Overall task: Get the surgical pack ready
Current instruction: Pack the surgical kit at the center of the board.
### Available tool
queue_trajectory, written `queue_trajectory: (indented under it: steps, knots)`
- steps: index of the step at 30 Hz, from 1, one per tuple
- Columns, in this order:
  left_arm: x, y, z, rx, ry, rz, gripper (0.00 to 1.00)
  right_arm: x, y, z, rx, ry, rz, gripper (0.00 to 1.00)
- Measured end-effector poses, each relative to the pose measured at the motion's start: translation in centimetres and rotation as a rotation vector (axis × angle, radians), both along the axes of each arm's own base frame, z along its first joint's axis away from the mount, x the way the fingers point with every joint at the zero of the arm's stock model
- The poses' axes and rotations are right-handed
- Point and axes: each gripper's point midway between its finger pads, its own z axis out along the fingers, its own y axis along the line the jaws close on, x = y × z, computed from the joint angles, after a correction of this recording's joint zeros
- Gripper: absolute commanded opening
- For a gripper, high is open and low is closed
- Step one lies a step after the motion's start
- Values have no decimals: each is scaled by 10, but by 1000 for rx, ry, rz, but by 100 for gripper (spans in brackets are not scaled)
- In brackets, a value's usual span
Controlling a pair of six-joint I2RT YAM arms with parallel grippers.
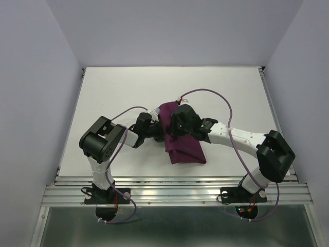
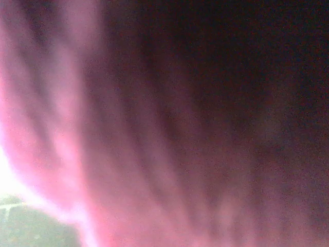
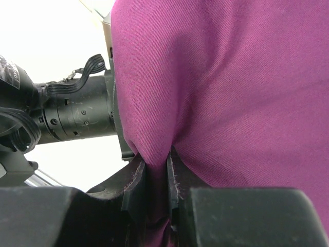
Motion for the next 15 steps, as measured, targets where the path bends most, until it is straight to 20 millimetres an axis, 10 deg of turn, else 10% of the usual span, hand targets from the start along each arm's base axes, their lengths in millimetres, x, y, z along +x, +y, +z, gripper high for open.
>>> queue_trajectory:
  steps: [15]
  knots:
    - [26,49,-17,449,-35,133,0,19,21,-19,44,-19,6,1]
